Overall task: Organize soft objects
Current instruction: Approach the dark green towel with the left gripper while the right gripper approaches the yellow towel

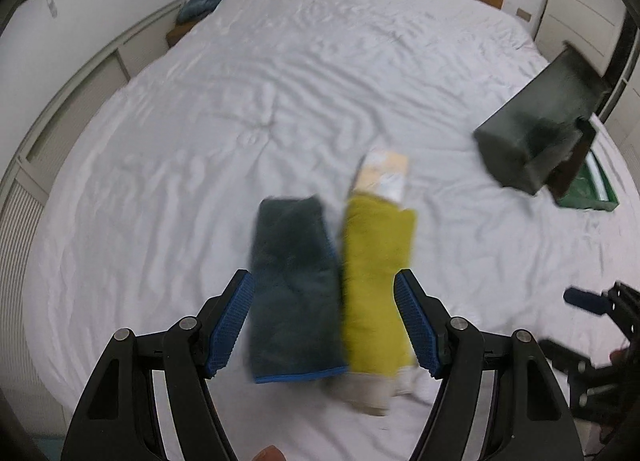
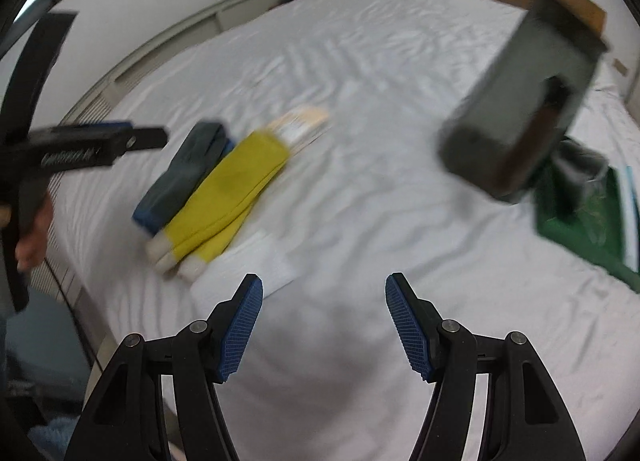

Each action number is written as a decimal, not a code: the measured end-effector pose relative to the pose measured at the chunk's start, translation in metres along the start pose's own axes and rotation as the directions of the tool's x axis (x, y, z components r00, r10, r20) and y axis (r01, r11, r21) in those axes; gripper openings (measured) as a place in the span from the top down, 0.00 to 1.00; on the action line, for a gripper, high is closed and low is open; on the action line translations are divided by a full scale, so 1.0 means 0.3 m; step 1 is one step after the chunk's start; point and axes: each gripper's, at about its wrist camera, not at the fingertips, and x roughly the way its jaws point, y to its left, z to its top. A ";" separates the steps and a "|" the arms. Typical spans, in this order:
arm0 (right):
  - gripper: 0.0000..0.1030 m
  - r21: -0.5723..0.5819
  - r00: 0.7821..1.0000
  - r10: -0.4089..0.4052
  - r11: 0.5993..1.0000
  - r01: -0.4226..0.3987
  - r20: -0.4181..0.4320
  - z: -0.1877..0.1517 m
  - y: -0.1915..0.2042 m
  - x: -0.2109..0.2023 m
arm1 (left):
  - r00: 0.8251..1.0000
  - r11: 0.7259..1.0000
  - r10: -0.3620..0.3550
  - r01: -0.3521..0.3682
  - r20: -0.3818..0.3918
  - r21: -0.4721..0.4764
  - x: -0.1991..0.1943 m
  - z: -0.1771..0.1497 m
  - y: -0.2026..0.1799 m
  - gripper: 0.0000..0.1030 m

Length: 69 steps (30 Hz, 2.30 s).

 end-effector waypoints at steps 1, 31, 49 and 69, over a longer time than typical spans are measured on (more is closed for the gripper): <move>0.37 -0.005 1.000 0.015 1.000 -0.015 -0.016 0.001 0.005 0.021 | 1.000 1.000 0.000 0.000 -0.013 -0.007 0.018 -0.007 0.014 0.35; 0.37 -0.040 0.990 0.083 0.995 -0.088 -0.117 0.051 0.097 0.284 | 0.985 0.991 -0.092 0.076 -0.149 -0.107 0.309 0.022 0.147 0.35; 0.37 -0.021 0.991 0.099 0.995 -0.101 -0.087 0.113 0.073 0.300 | 0.957 0.984 -0.169 0.148 -0.234 -0.103 0.401 0.022 0.151 0.35; 0.37 0.000 0.985 0.154 0.988 -0.154 -0.075 0.243 0.129 0.390 | 0.960 0.994 -0.072 0.091 -0.271 0.057 0.452 0.037 0.137 0.33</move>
